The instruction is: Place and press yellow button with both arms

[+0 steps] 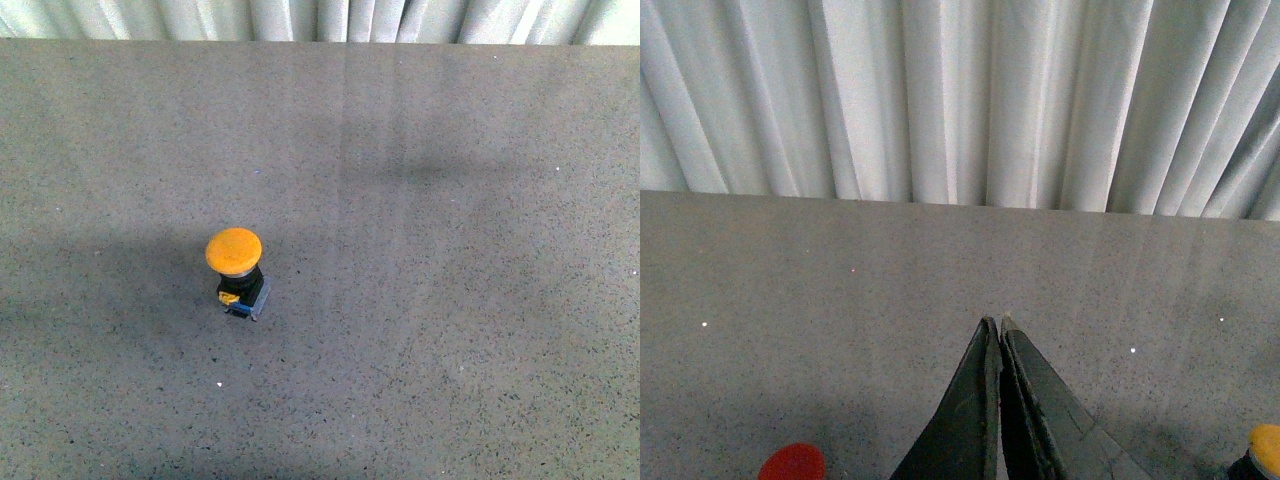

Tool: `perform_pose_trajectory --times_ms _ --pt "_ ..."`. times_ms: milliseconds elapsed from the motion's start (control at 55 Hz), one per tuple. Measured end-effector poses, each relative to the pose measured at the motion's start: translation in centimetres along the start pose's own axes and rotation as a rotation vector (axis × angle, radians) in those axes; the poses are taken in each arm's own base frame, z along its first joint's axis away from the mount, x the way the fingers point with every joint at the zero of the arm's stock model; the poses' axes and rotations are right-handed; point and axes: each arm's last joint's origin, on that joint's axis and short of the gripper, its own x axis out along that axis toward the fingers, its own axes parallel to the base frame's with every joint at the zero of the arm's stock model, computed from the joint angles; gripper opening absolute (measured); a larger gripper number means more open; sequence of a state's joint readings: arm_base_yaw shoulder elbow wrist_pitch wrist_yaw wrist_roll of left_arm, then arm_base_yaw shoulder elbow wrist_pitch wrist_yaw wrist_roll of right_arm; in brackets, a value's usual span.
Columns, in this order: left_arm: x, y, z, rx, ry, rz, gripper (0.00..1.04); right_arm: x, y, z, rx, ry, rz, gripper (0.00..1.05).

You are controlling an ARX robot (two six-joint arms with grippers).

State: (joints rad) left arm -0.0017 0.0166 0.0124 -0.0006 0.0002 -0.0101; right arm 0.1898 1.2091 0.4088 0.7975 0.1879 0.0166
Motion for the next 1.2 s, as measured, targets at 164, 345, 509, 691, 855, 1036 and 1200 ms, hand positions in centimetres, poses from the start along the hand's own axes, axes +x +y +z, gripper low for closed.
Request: perform_pose_trajectory --times_ms 164,345,509,691,855,1036,1200 --pt "0.0 0.0 0.0 0.0 0.0 0.0 0.01 -2.8 -1.4 -1.7 -0.011 0.01 0.001 0.01" --pt "0.0 0.0 0.0 0.0 0.0 0.0 0.01 -5.3 -2.4 -2.9 -0.011 0.007 0.003 0.01" --pt "0.0 0.0 0.0 0.0 0.0 0.0 0.01 -6.7 -3.2 -3.5 -0.011 0.01 0.024 0.01" --pt "0.0 0.0 0.0 0.0 0.0 0.0 0.01 -7.9 -3.9 -3.9 -0.011 0.01 -0.002 0.01" --pt "0.0 0.0 0.0 0.0 0.0 0.0 0.01 -8.8 -3.9 -4.2 -0.01 0.009 0.0 0.01" --pt "0.0 0.0 0.0 0.0 0.0 0.0 0.01 -9.8 -4.0 -4.7 -0.011 -0.009 0.0 0.01" --pt "0.0 0.0 0.0 0.0 0.0 0.0 0.01 -10.7 -4.0 -4.4 -0.011 -0.016 0.001 0.01"
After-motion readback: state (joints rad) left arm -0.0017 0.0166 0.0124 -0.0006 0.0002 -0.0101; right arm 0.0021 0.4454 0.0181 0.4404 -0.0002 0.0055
